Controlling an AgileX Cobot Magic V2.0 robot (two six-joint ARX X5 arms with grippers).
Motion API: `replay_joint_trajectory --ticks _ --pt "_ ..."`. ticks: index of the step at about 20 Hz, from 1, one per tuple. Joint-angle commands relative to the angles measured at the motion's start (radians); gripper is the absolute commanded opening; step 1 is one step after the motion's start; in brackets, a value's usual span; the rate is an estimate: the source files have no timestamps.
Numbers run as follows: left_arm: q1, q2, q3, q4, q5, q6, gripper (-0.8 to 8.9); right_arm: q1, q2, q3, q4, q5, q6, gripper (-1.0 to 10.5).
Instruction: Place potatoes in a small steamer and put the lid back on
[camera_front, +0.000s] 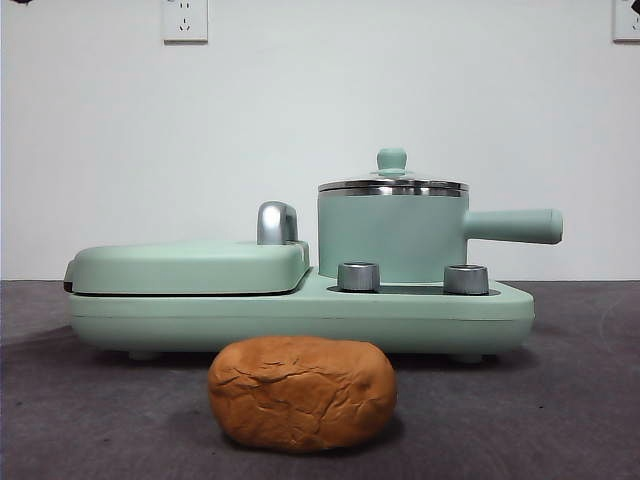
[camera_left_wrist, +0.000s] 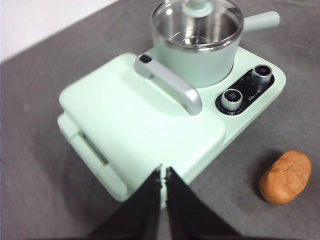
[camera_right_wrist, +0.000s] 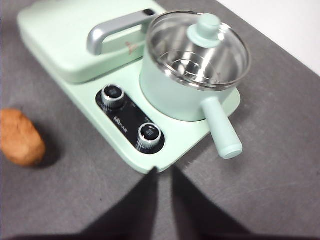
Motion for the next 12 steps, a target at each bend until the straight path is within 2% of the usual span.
replay_joint_trajectory --ticks 1,2,3,8,12 --pt "-0.015 0.004 0.023 0.036 0.005 0.047 2.66 0.010 0.007 0.018 0.005 0.000 -0.060 2.8" --pt "-0.019 0.004 0.023 0.043 0.005 0.047 3.33 0.011 0.007 0.018 0.005 0.000 -0.060 3.2" --pt "-0.023 0.004 0.023 0.049 0.005 0.047 3.55 0.011 0.007 0.018 0.005 0.000 -0.059 3.2" --pt "-0.045 0.006 0.023 0.058 0.005 0.044 3.41 0.011 0.006 0.018 0.009 0.001 -0.052 3.2" --pt "-0.069 0.023 0.023 0.111 0.005 -0.031 3.39 0.011 0.006 0.018 0.024 0.007 0.018 3.2"
